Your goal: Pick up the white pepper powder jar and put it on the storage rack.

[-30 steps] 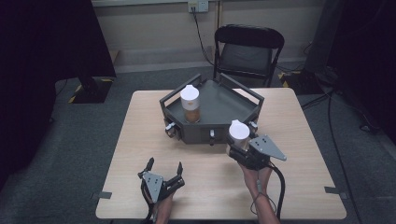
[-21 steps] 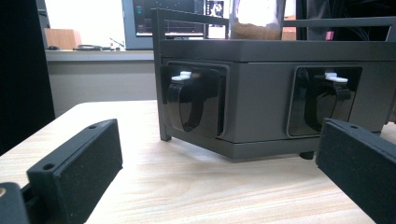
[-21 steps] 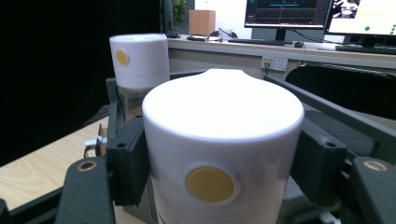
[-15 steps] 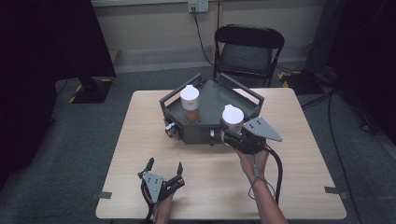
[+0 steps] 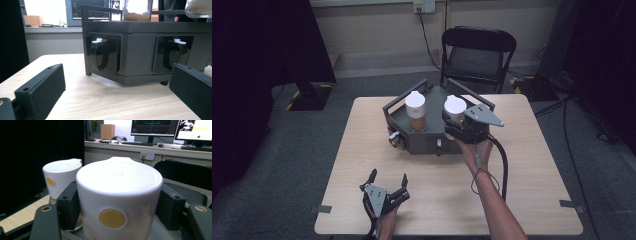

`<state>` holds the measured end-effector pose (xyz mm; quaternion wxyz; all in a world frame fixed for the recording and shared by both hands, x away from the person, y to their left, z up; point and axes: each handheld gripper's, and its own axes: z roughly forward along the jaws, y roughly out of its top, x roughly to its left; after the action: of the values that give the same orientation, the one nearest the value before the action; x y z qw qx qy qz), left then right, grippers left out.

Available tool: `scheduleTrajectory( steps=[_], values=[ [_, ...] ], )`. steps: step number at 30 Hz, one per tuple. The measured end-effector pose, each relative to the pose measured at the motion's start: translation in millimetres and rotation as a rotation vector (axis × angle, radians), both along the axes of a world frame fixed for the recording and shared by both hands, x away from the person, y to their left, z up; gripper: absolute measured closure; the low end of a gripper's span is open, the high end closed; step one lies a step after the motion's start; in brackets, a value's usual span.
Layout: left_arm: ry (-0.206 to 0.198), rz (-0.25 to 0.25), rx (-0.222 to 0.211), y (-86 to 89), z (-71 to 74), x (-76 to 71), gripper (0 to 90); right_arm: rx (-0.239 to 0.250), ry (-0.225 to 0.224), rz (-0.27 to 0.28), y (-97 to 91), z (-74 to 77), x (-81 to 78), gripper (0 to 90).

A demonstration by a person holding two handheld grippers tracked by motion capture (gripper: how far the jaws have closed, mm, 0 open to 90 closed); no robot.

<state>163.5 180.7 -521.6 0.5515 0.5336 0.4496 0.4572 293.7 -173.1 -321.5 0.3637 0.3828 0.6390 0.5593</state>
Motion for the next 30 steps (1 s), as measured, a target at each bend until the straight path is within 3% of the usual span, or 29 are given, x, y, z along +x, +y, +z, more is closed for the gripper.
scheduleTrajectory(
  steps=[7,10,16,20,30],
  values=[
    [0.0,0.0,0.0,0.0,0.0,0.0,0.1,0.014,0.011,-0.035,7.5,0.2,14.3,30.2],
    [0.0,0.0,0.0,0.0,0.0,0.0,0.1,-0.007,0.008,-0.052,13.1,2.7,20.4,30.2],
    [0.0,0.0,0.0,0.0,0.0,0.0,0.1,-0.002,0.006,-0.079,21.1,2.3,33.7,30.2],
    [0.0,0.0,0.0,0.0,0.0,0.0,0.1,0.001,0.026,-0.099,25.4,0.1,41.9,30.2],
    [0.0,0.0,0.0,0.1,0.0,0.0,0.1,-0.015,0.039,-0.11,31.8,-5.8,48.1,30.2]
  ],
)
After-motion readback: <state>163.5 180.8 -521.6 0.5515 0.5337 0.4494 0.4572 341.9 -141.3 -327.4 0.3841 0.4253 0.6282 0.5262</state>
